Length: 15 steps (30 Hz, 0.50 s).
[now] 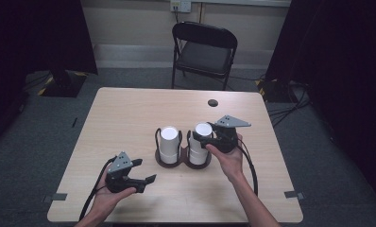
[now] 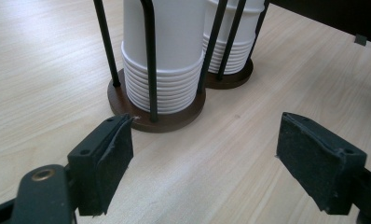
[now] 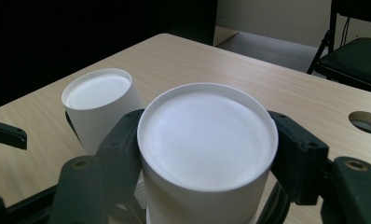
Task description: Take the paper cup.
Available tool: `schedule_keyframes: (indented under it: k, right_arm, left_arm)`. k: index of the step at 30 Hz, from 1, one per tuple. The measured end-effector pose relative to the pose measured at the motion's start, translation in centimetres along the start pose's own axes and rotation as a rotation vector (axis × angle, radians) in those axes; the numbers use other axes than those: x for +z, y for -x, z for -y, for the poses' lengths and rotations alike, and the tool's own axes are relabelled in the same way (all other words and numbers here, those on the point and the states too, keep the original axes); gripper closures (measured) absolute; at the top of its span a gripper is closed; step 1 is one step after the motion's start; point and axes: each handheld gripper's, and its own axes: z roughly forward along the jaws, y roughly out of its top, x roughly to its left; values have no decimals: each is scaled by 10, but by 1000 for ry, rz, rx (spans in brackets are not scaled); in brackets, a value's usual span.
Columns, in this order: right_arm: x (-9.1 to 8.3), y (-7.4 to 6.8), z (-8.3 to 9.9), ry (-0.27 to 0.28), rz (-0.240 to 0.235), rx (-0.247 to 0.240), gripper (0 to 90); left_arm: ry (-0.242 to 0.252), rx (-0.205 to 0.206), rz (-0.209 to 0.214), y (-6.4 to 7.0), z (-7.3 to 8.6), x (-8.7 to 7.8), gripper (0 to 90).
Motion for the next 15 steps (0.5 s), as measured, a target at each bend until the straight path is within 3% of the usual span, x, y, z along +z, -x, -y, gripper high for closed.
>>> schedule_keyframes:
  k: [15]
  right_arm:
    - [-9,2,-8,35,-8,11,334]
  left_arm:
    - [13,9,13,2,0,0,206]
